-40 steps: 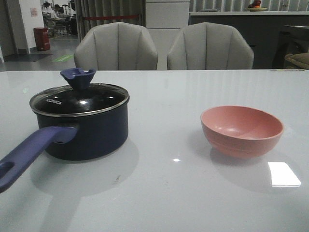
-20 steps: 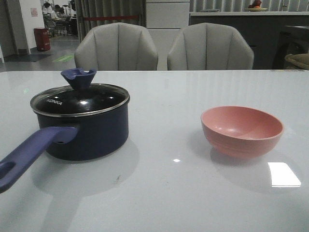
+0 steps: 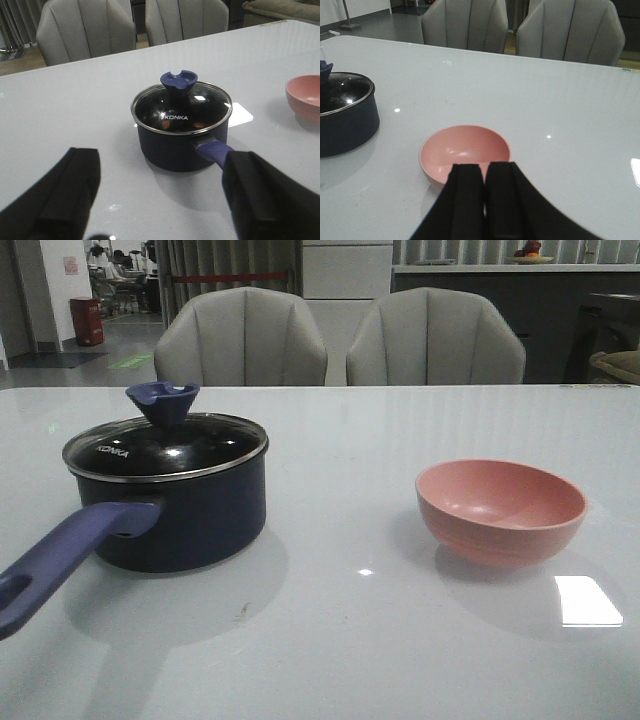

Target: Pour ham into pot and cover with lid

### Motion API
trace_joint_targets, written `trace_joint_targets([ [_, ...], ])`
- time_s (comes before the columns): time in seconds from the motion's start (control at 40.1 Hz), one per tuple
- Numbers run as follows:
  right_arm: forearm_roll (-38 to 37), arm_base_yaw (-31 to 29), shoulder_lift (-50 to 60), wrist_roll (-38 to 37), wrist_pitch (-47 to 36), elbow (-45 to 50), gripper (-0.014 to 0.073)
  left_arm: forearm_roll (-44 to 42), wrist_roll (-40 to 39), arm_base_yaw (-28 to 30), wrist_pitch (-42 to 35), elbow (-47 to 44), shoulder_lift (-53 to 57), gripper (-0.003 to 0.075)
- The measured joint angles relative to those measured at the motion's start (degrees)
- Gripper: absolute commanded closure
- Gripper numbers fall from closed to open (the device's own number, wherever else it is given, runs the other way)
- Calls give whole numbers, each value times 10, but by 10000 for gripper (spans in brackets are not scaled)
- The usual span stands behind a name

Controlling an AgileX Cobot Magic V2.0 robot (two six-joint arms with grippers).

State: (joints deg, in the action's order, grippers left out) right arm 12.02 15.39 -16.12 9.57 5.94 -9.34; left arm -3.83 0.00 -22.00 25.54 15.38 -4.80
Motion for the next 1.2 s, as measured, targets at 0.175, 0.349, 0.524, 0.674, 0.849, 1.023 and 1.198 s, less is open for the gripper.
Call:
trace_joint_targets([
  [0.175,0,0,0,0,0,0,433,0,0,0,-25,-1,1,576],
  [0.349,0,0,0,0,0,0,433,1,0,0,-27,-1,1,589],
  [0.524,0,0,0,0,0,0,433,1,0,0,-27,-1,1,589],
  [0.674,0,0,0,0,0,0,433,2,0,0,-30,-3,1,589],
  [0.849,0,0,0,0,0,0,433,5,0,13,-81,-39,1,589],
  [1.023,0,0,0,0,0,0,433,9,-30,94,-140,-89,1,589],
  [1.198,0,0,0,0,0,0,433,-4,-114,171,-188,-138,28,589],
])
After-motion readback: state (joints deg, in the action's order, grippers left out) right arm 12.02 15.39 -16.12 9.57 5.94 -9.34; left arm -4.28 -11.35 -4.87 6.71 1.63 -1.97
